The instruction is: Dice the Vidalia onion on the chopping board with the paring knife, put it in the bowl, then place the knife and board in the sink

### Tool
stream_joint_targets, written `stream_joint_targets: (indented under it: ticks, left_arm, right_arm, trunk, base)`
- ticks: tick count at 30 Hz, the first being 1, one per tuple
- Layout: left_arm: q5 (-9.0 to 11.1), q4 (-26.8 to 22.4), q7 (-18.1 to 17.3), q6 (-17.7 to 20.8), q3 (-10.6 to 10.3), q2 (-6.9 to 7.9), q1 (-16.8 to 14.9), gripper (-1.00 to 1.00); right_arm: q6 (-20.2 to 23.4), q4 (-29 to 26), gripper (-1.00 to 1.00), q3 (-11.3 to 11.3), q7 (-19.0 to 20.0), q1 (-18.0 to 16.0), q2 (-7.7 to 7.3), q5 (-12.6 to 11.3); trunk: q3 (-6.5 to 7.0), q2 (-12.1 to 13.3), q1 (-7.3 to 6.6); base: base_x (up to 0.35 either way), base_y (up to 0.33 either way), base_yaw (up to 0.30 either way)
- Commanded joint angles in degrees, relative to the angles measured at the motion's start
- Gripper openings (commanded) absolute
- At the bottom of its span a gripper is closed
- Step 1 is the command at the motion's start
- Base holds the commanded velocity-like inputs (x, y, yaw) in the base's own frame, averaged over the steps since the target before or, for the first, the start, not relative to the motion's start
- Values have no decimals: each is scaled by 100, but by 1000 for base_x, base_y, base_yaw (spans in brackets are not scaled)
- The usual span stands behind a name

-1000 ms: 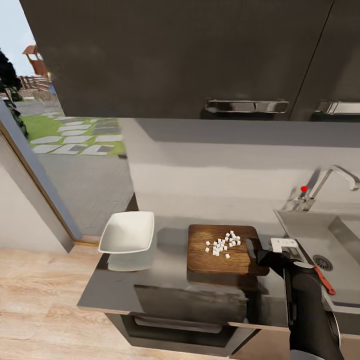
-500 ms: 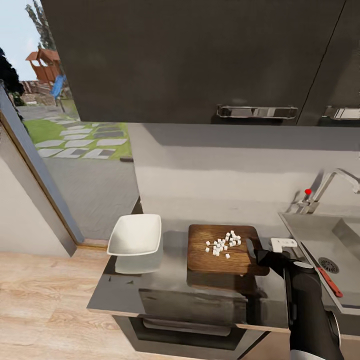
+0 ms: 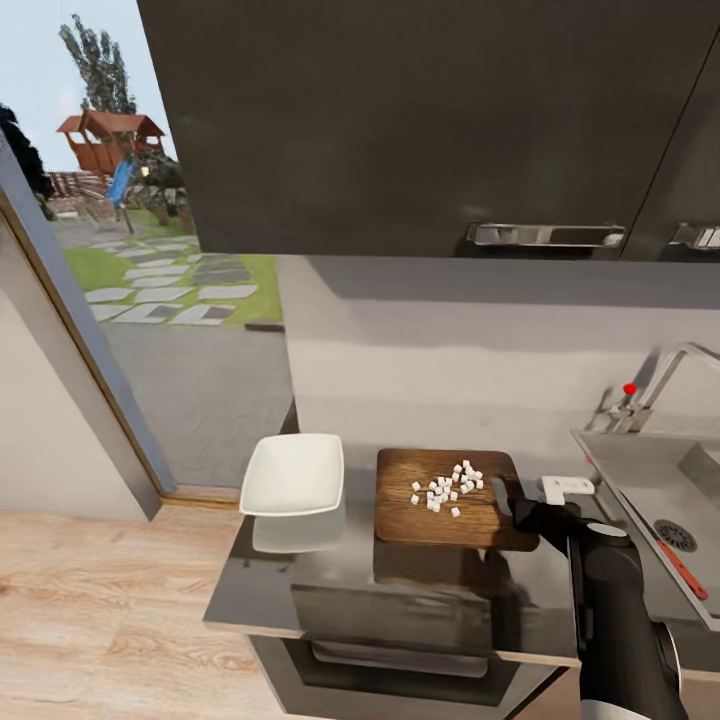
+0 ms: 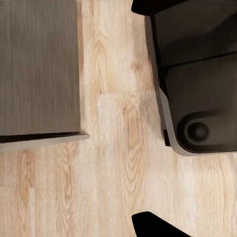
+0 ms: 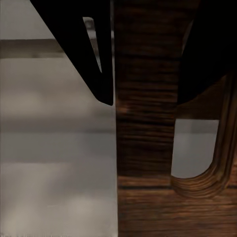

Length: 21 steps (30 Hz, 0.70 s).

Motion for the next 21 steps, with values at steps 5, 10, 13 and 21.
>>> stream_joint_targets:
  ticks: [5,10,13,21]
  left_arm:
    - [60,-9,8,-8,-40,9,-1,100]
    - [60,-8,8,-8,-40,9,-1,100]
    - [60,-9,8,-8,-40,9,-1,100]
    - [60,-7,8,-8,-40,9,-1,100]
  right_arm:
    - [12,-10,-100,-12,58,-7,10,56]
    - [12,-10,-100,-12,58,-7,10,56]
    - [12,-10,-100,-12,58,-7,11,56]
    - [12,-10,-100,-12,58,-7,11,56]
  trunk:
    - [35,-11,4]
    - [80,-11,4]
    - [107,-11,4]
    - [179,-11,4]
  base:
    - [0,26,0]
    - [0,162,0]
    - [0,190,0]
    - [0,50,0]
